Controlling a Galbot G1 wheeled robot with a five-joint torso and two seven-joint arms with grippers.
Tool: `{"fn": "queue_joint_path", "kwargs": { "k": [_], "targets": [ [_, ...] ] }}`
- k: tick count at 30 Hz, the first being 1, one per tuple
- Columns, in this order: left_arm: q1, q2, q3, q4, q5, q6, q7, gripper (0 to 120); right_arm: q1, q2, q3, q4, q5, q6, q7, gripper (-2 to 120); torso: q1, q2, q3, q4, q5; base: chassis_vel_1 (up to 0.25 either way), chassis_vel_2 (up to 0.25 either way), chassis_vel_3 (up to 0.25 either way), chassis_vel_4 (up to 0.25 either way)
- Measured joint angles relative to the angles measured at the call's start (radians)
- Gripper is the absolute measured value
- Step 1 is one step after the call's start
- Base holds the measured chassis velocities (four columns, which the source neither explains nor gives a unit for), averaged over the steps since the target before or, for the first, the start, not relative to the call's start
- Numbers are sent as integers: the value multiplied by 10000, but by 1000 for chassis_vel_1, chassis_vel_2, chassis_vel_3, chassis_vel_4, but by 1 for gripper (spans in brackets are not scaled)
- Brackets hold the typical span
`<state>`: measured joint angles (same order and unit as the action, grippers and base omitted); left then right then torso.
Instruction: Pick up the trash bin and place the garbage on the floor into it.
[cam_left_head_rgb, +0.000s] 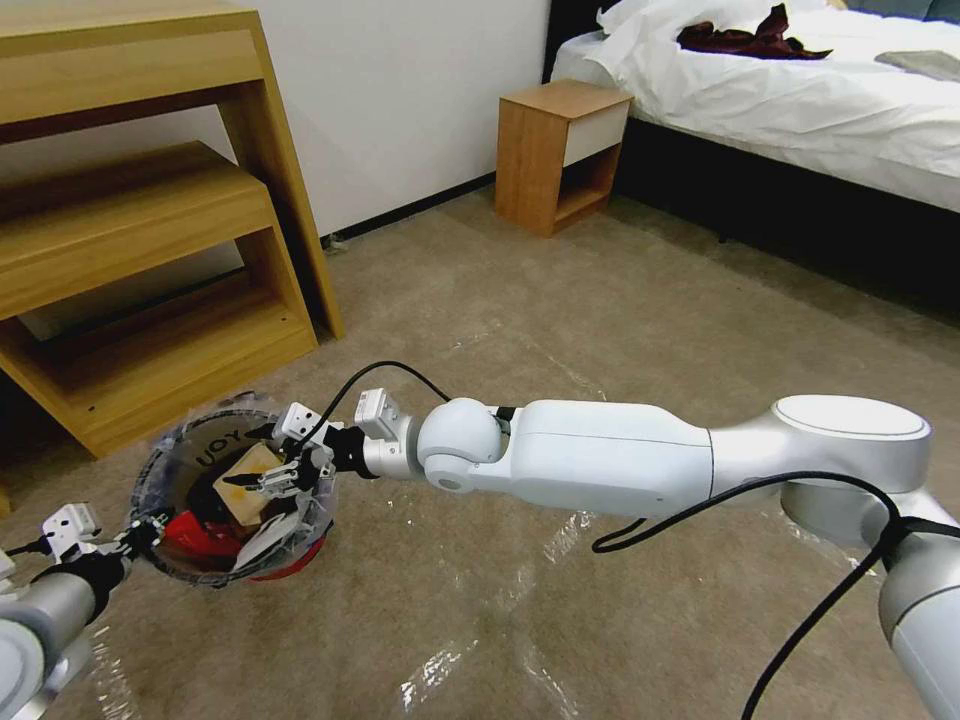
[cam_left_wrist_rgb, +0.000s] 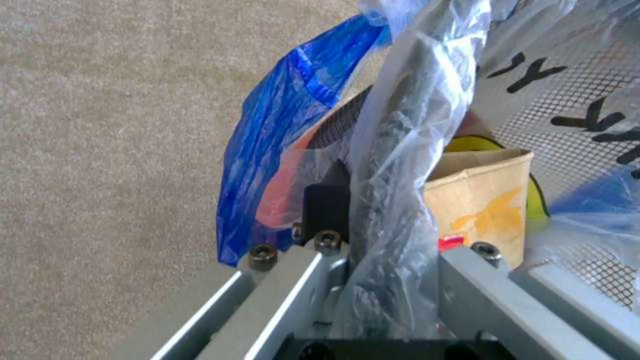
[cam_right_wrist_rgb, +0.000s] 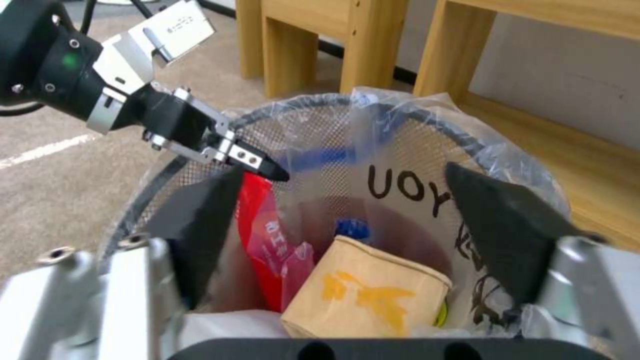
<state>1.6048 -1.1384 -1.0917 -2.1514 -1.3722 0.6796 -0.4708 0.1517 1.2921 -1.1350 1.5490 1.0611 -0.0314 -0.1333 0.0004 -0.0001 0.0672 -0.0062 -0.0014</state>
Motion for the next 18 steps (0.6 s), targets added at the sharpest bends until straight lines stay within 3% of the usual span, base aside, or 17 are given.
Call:
{"fn": "queue_joint_path", "kwargs": {
  "k": [6,15,18],
  "targets": [
    [2,-2,-6,-1,7,0,3,0,-13,-34,64,13,-3,15,21,99,0,1,0,0,0,0,0,0,0],
    [-6,-52,22,32,74,0,10,0,-212,-23,290,102,17,187,188,100,0,2,0,0,1,0,0,0,0],
    [-5,-52,0,47,100,-4,35,0,-576,-3,1001,218,184,583,232,100,0,2,-1,1,0,0,0,0,0]
  ]
}}
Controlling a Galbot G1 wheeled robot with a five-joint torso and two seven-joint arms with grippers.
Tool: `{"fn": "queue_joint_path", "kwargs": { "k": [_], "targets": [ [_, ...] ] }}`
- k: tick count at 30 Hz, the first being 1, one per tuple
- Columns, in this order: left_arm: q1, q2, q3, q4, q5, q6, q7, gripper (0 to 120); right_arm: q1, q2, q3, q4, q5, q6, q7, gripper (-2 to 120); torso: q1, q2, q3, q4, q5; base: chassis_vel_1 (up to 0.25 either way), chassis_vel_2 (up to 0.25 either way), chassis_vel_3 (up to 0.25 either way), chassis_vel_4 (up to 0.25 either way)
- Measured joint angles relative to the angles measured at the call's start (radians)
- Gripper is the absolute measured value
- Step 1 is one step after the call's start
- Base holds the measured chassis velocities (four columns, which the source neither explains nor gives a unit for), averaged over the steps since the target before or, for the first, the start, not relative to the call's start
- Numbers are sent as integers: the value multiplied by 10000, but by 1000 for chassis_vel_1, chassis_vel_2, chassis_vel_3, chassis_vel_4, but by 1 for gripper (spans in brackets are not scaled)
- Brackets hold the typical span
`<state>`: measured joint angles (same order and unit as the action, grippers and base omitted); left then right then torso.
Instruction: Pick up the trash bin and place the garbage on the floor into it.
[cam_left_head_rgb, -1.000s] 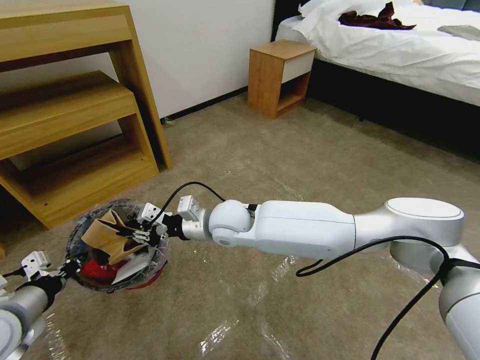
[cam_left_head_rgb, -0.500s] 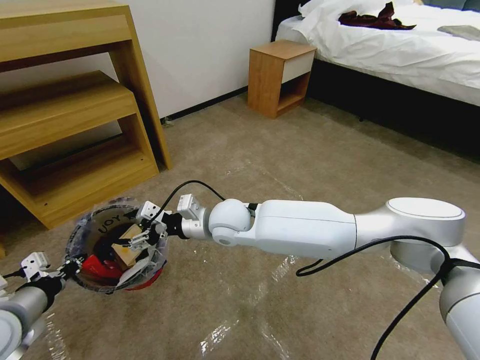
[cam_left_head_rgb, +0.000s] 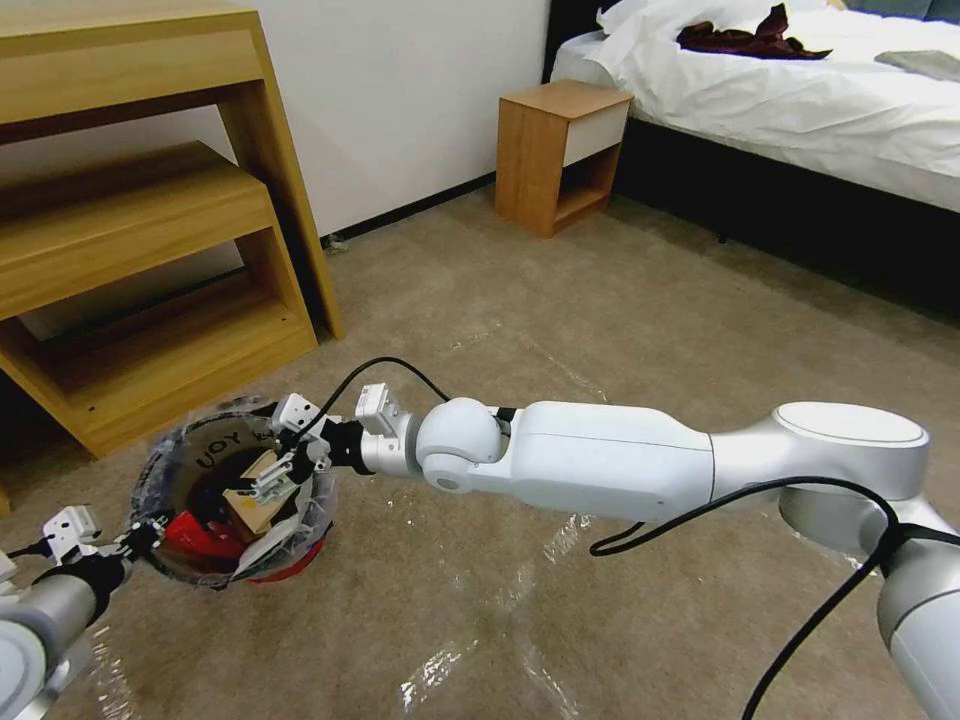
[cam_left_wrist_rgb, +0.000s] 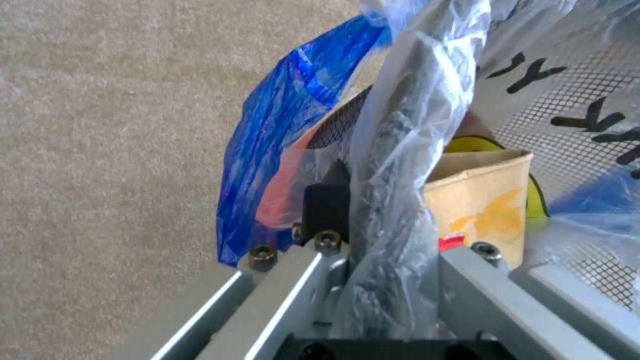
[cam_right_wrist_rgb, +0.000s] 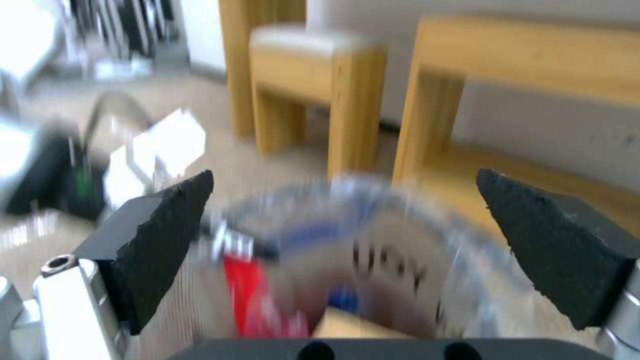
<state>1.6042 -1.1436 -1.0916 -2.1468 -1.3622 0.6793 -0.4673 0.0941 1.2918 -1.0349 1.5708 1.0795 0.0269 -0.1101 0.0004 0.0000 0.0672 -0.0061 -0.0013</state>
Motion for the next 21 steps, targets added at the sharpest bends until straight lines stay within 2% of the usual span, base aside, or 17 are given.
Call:
{"fn": "queue_joint_path", "kwargs": {
  "k": [1,4,8,10,12,16,20,21],
  "targets": [
    [0,0,0,0,0,0,0,0,0,0,0,0,0,0,0,100,0,0,0,0,0,0,0,0,0],
    [-6,42,-64,-1,3,-7,9,0,-486,3,1513,267,798,785,-122,100,0,0,1,-1,0,0,0,0,0],
    [-8,55,-81,-7,3,-10,9,0,-720,-7,2387,459,1104,1203,-238,100,0,0,0,-2,0,0,0,0,0],
    [2,68,-104,-34,4,-12,16,0,-1015,-61,3265,620,1258,1598,-434,98,0,0,1,0,1,0,0,0,0],
    [26,90,-114,-45,3,-12,18,0,-1231,-172,4037,720,1243,1788,-567,99,0,0,0,-1,1,0,0,0,0],
    [35,114,-128,-56,-8,-12,18,0,-1446,-311,4675,793,1172,1933,-627,99,0,0,1,0,1,0,0,0,0],
    [54,150,-155,-56,-31,-13,19,0,-2005,-908,6536,994,1030,2198,-705,99,1,0,1,-1,2,0,0,0,0],
    [54,150,-155,-56,-31,-13,19,0,-2005,-908,6536,994,1030,2198,-705,99,1,0,1,-1,2,0,0,0,0]
  ]
}}
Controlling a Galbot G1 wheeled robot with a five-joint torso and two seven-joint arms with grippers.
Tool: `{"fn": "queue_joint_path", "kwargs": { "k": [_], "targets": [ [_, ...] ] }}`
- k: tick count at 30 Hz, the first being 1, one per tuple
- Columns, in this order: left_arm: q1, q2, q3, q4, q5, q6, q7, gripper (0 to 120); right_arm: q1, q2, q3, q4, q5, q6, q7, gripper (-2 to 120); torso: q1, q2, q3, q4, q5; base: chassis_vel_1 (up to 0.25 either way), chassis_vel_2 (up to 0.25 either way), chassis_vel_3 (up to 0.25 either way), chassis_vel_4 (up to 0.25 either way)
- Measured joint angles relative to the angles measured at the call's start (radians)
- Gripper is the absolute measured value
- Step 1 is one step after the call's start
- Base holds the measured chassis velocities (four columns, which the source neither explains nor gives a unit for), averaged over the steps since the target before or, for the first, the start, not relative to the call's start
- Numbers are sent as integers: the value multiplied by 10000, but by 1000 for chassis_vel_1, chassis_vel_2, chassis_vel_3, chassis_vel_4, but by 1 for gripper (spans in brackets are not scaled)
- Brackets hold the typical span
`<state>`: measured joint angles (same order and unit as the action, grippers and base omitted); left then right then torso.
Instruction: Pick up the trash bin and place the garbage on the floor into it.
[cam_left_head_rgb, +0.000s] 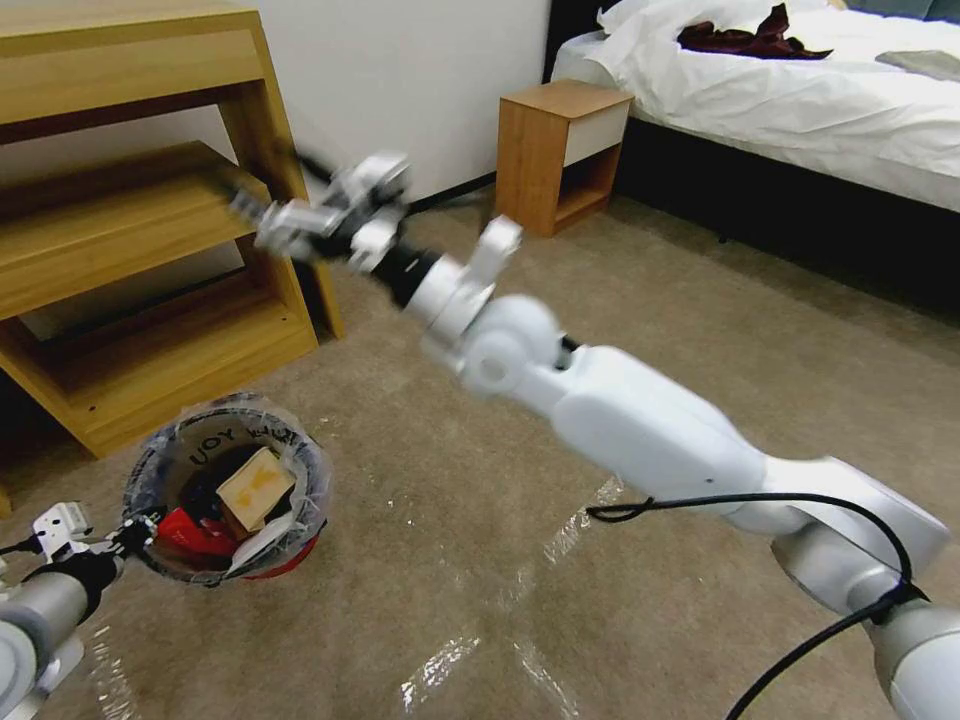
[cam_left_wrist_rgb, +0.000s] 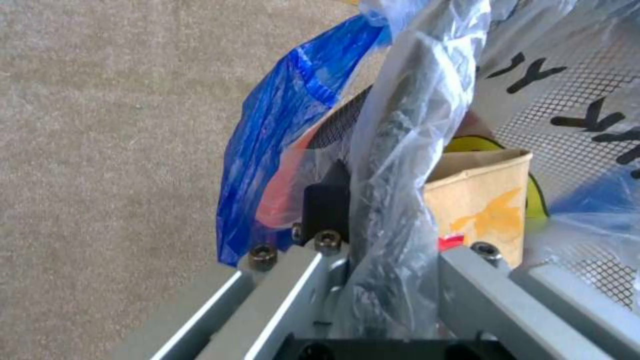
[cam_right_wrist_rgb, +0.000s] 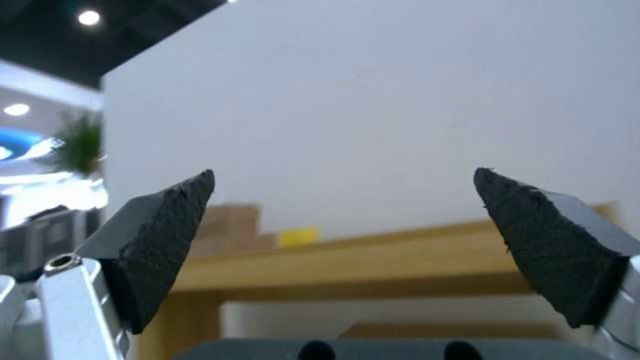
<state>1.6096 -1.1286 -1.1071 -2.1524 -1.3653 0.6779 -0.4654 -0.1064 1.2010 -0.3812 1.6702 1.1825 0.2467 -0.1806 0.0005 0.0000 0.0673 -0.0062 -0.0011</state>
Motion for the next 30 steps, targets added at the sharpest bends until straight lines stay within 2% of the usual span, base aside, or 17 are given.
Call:
{"fn": "queue_joint_path", "kwargs": {
  "k": [3,9,10,11,12,13,15,16,18,20,21,23,24,27,29,30],
  "targets": [
    [2,16,-39,-51,-16,-3,2,0,-476,-705,1434,108,-62,195,-141,99,0,0,0,0,3,0,0,0,0],
    [-23,31,-91,-107,-47,-4,9,0,-1222,-1587,2853,357,-137,727,-136,99,0,0,0,0,2,0,0,0,0],
    [-25,37,-112,-109,-48,-5,8,0,-1430,-1742,3154,433,-152,785,-105,99,0,0,-1,-4,3,0,0,0,0],
    [-24,57,-150,-123,-55,-10,20,0,-2004,-2024,3983,678,-203,809,-90,100,-1,0,-1,4,-2,0,0,0,0],
    [-19,69,-177,-127,-47,-14,37,0,-2432,-2167,4502,817,-247,818,-81,100,-1,0,-2,-3,-1,0,0,0,0],
    [-19,69,-177,-127,-47,-14,37,0,-2432,-2167,4502,817,-247,818,-81,100,-1,0,-2,-3,-1,0,0,0,0],
    [-5,83,-217,-141,-39,-30,64,0,-3093,-2331,5285,1022,-337,818,-71,100,0,0,0,0,6,0,0,0,0],
    [1,96,-234,-156,-38,-39,84,0,-3807,-2481,6189,1237,-429,821,-62,99,0,0,-1,-4,-1,0,0,0,0],
    [0,98,-239,-160,-35,-45,87,0,-4083,-2531,6559,1318,-508,820,-59,99,0,0,-1,-3,-1,0,0,0,0],
    [-13,99,-244,-179,-23,-49,92,0,-5178,-2737,8004,1638,-1114,810,-21,100,0,0,-1,2,-2,0,0,0,0],
    [-13,99,-244,-179,-23,-49,92,0,-5178,-2737,8004,1638,-1114,810,-21,100,0,0,-1,2,-2,0,0,0,0],
    [-32,99,-240,-158,11,-52,107,0,-6311,-2884,8919,1957,-1517,716,169,100,0,0,-2,-1,-1,0,0,0,0],
    [-32,99,-240,-158,11,-52,107,0,-6311,-2884,8919,1957,-1517,716,169,100,0,0,-2,-1,-1,0,0,0,0],
    [-7,64,-284,-144,70,-66,141,0,-8261,-2932,9895,2691,-2296,251,1044,100,-1,0,-2,-4,1,0,0,0,0],
    [3,54,-293,-146,85,-68,147,0,-8433,-2927,9970,2765,-2396,182,1130,100,-1,0,-2,-2,0,0,0,0,0],
    [10,35,-296,-148,144,-72,161,0,-9044,-2898,10168,3070,-2777,14,1559,100,-1,0,-2,0,1,0,0,0,0]
  ]
}}
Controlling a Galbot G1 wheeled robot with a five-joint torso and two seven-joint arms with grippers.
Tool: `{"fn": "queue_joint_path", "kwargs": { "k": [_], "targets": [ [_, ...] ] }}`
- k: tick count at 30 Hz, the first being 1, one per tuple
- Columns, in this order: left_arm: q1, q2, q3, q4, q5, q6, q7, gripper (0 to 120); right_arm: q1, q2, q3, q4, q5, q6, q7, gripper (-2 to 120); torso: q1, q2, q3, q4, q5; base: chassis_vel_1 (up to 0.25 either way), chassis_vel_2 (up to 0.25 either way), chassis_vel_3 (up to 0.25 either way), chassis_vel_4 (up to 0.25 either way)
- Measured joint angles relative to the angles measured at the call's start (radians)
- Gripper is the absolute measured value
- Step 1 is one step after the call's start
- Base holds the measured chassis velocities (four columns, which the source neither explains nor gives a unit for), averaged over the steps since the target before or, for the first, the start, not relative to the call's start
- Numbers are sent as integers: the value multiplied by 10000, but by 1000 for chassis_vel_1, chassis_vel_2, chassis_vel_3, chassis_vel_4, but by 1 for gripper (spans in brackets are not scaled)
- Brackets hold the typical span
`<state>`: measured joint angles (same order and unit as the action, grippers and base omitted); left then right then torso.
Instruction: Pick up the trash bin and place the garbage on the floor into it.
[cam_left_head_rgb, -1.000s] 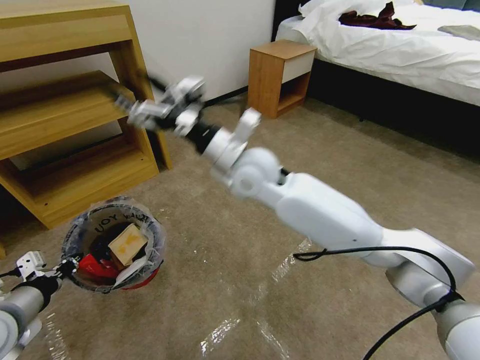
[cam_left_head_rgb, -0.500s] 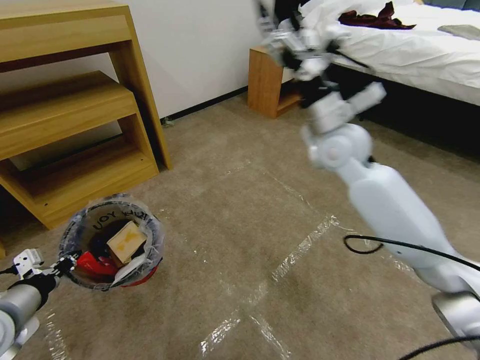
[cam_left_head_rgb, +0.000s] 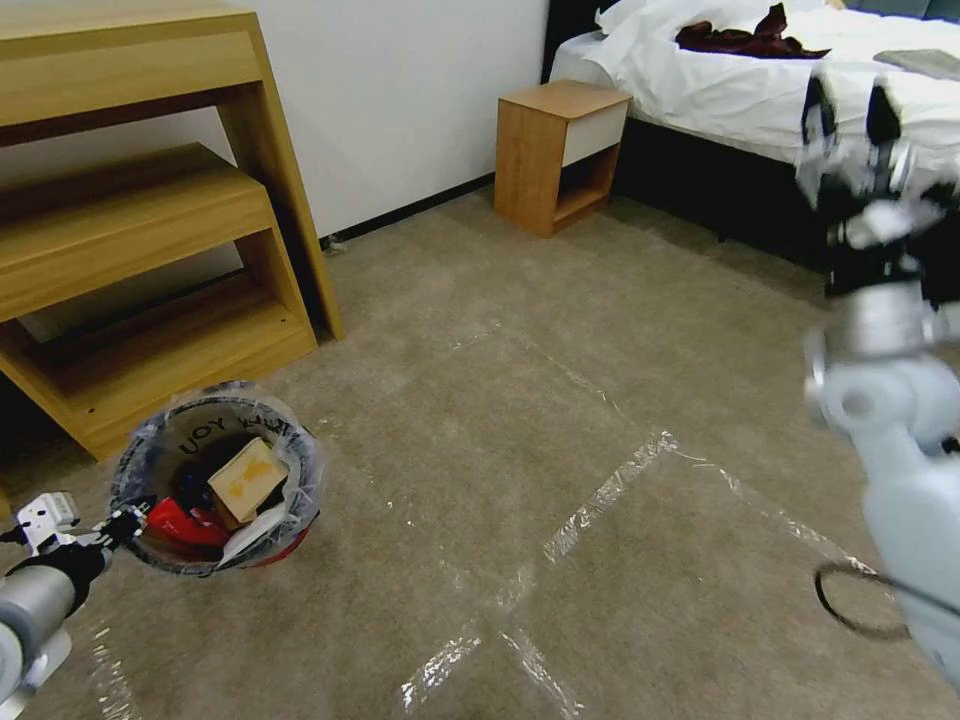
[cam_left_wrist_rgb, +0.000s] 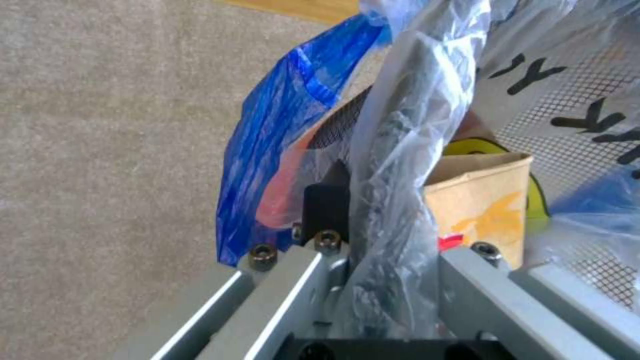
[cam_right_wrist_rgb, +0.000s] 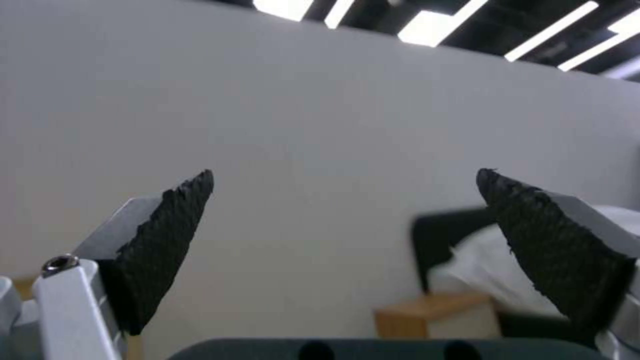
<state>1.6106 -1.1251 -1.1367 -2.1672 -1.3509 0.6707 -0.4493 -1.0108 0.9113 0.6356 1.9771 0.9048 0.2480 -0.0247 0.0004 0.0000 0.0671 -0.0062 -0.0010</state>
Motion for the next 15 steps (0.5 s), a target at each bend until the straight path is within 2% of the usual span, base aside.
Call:
{"fn": "queue_joint_path", "kwargs": {
  "k": [6,9,12,15],
  "targets": [
    [-8,-23,33,-33,44,-12,22,0,-1606,106,195,786,-1227,-1009,1151,100,0,0,0,-2,-3,0,0,0,0],
    [26,-61,49,-99,75,-21,36,0,-2428,320,-369,1148,-2123,-1639,1884,100,0,0,1,0,-4,0,0,0,0],
    [51,-81,49,-128,100,-24,49,0,-2581,397,-498,1169,-2315,-1759,2012,100,0,0,1,2,-5,0,0,0,0],
    [189,-172,18,-301,288,-47,166,0,-3384,784,-732,1126,-3337,-1617,2094,100,0,0,1,0,-3,0,0,0,0]
  ]
}}
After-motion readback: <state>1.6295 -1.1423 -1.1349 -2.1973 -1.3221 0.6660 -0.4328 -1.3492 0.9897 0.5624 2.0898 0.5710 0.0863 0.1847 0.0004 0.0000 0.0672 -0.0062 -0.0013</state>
